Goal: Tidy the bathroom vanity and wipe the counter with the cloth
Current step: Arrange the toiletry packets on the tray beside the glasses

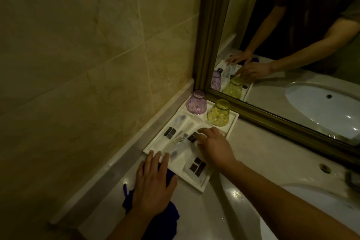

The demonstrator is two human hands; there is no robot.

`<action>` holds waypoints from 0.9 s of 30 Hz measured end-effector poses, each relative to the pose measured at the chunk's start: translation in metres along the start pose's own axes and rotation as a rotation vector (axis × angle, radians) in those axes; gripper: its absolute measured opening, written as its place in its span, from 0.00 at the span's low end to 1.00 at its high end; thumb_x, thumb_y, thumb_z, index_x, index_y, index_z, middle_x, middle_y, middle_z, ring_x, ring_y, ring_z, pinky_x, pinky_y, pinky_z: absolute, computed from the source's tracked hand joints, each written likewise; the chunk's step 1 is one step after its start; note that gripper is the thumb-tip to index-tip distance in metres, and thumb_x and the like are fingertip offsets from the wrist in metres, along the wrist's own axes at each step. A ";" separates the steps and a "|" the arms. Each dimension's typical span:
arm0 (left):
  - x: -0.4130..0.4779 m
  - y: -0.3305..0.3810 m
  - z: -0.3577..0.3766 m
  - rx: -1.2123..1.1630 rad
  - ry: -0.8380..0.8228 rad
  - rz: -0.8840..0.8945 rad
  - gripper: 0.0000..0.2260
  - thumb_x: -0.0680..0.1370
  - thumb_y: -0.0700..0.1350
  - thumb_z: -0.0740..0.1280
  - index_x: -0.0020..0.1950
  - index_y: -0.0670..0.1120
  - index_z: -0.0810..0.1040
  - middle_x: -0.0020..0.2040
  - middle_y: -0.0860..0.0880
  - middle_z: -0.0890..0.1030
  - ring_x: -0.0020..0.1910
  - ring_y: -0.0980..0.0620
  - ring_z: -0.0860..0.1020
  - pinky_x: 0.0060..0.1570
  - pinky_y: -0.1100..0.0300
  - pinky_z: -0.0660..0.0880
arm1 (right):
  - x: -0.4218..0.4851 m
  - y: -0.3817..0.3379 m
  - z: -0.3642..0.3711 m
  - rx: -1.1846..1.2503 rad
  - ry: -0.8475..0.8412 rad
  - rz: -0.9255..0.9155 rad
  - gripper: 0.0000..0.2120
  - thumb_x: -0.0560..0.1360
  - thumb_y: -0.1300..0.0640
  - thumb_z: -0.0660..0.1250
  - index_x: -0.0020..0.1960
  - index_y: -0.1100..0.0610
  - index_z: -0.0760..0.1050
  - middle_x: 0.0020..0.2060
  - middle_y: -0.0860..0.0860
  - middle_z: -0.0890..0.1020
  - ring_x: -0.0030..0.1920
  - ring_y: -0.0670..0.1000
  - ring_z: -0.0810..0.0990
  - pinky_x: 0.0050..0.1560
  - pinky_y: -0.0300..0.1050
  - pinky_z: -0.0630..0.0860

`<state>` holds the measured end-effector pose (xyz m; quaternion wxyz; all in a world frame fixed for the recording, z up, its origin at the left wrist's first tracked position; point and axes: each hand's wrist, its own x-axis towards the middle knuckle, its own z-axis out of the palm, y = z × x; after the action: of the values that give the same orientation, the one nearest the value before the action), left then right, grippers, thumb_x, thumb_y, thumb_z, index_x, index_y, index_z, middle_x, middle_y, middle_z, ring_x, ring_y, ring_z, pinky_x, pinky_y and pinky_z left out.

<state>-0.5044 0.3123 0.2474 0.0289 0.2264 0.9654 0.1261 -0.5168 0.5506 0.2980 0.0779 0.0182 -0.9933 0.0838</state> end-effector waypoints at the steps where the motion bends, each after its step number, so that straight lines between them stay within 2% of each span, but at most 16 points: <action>1: 0.000 0.000 0.000 -0.005 -0.002 0.005 0.32 0.77 0.66 0.43 0.79 0.55 0.48 0.80 0.49 0.51 0.78 0.49 0.40 0.75 0.46 0.48 | 0.005 -0.012 0.001 0.008 -0.009 -0.062 0.19 0.77 0.56 0.64 0.67 0.50 0.74 0.66 0.51 0.75 0.61 0.56 0.72 0.57 0.52 0.74; 5: -0.001 0.000 -0.002 -0.035 0.002 -0.003 0.33 0.77 0.67 0.43 0.79 0.55 0.48 0.80 0.51 0.50 0.77 0.52 0.38 0.75 0.49 0.46 | 0.018 -0.034 0.008 -0.054 -0.139 -0.195 0.15 0.78 0.55 0.60 0.63 0.52 0.76 0.62 0.50 0.76 0.55 0.54 0.71 0.52 0.49 0.73; 9: -0.001 0.000 -0.001 -0.043 0.008 -0.016 0.34 0.76 0.67 0.41 0.80 0.53 0.48 0.81 0.52 0.48 0.76 0.55 0.36 0.75 0.52 0.43 | 0.010 -0.020 0.011 0.012 -0.180 -0.170 0.15 0.76 0.56 0.63 0.62 0.54 0.77 0.59 0.52 0.77 0.55 0.56 0.72 0.53 0.50 0.74; 12: 0.000 0.000 0.000 -0.068 0.019 -0.027 0.34 0.77 0.66 0.43 0.80 0.52 0.50 0.81 0.52 0.48 0.77 0.54 0.37 0.76 0.51 0.43 | 0.008 -0.013 0.010 0.044 -0.206 -0.165 0.14 0.76 0.57 0.62 0.60 0.54 0.78 0.56 0.52 0.78 0.56 0.55 0.72 0.55 0.49 0.72; 15: -0.001 0.001 -0.001 -0.077 0.016 -0.044 0.34 0.77 0.66 0.44 0.79 0.52 0.50 0.81 0.52 0.49 0.77 0.54 0.38 0.76 0.51 0.45 | 0.007 -0.016 0.010 0.028 -0.175 -0.208 0.17 0.76 0.57 0.63 0.64 0.53 0.76 0.60 0.50 0.78 0.57 0.55 0.74 0.56 0.49 0.72; 17: -0.001 0.001 -0.001 -0.082 0.008 -0.049 0.34 0.77 0.66 0.45 0.79 0.52 0.51 0.81 0.52 0.49 0.77 0.54 0.38 0.76 0.50 0.46 | 0.009 -0.021 0.010 -0.014 -0.146 -0.250 0.19 0.76 0.58 0.65 0.66 0.54 0.75 0.63 0.50 0.78 0.56 0.56 0.74 0.53 0.48 0.73; 21: -0.001 0.002 -0.003 -0.079 -0.009 -0.054 0.34 0.76 0.66 0.44 0.79 0.53 0.49 0.81 0.53 0.48 0.77 0.54 0.38 0.76 0.50 0.46 | 0.022 -0.027 0.003 -0.080 -0.149 -0.320 0.17 0.74 0.57 0.67 0.62 0.55 0.77 0.52 0.53 0.79 0.51 0.56 0.72 0.45 0.49 0.72; 23: -0.001 0.001 -0.003 -0.079 -0.013 -0.058 0.34 0.75 0.67 0.42 0.79 0.54 0.49 0.80 0.53 0.47 0.77 0.55 0.37 0.76 0.50 0.46 | 0.026 -0.025 -0.001 -0.057 -0.137 -0.332 0.15 0.74 0.56 0.67 0.59 0.55 0.79 0.50 0.53 0.78 0.51 0.55 0.72 0.45 0.49 0.73; 27: 0.000 0.000 -0.002 -0.102 0.002 -0.062 0.34 0.76 0.67 0.42 0.79 0.53 0.51 0.80 0.53 0.48 0.77 0.55 0.37 0.76 0.50 0.48 | 0.024 -0.019 -0.012 0.086 0.008 -0.213 0.06 0.74 0.58 0.68 0.51 0.55 0.80 0.48 0.52 0.78 0.50 0.54 0.74 0.44 0.50 0.75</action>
<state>-0.5042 0.3116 0.2495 0.0435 0.1945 0.9643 0.1745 -0.5377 0.5330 0.3162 0.0894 0.1267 -0.9808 0.1179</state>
